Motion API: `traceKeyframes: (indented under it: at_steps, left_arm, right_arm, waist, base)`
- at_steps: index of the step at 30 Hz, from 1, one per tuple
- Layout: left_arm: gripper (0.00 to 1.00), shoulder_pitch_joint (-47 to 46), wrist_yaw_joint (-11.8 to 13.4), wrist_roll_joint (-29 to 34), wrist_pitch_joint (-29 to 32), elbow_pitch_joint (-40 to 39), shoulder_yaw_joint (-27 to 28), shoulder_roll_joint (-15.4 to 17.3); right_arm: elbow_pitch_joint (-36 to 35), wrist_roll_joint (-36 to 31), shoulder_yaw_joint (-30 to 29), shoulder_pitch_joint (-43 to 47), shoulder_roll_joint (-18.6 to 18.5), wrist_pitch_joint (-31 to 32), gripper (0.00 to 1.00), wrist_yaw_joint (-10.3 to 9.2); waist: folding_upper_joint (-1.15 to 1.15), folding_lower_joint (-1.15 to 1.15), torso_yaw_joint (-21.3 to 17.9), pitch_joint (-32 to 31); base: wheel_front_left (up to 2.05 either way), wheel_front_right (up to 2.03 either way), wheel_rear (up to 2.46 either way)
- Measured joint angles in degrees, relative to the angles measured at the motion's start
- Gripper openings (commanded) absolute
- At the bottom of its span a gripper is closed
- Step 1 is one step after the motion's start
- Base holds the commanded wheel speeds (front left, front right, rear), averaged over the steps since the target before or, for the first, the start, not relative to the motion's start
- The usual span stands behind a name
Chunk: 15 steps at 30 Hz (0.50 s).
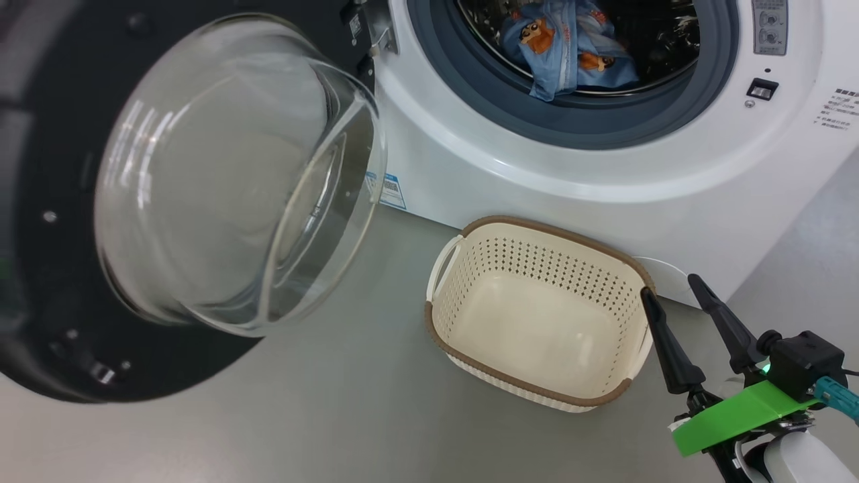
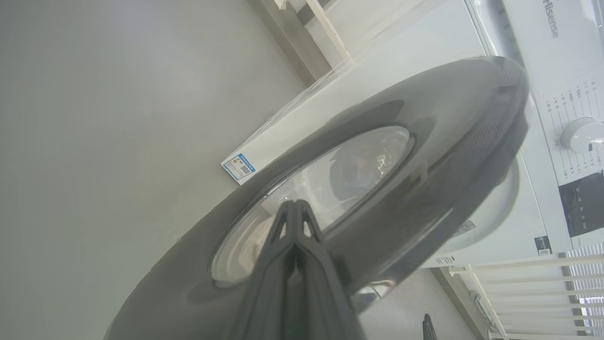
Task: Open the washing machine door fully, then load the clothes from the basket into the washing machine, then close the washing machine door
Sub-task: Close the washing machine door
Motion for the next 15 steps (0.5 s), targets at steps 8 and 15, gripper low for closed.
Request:
traceKeyframes:
  at_steps: [8, 15]
  left_arm:
    - [0.0, 1.8, -0.1, -3.2, 6.3, -6.5, -2.7, -1.5]
    - [0.0, 3.0, -0.1, -6.1, 11.0, -12.3, -4.5, -1.9]
  right_arm:
    - [0.0, 0.0, -0.6, 0.0, 0.9, 0.0, 1.0, 0.0]
    - [0.0, 0.0, -1.1, 0.1, 1.5, 0.0, 1.0, 0.0]
  waist:
    - [0.0, 0.0, -0.6, -1.1]
    - [0.0, 0.0, -1.9, -2.3]
  base:
    - [0.0, 0.0, 0.0]
    - [0.0, 0.0, 0.0]
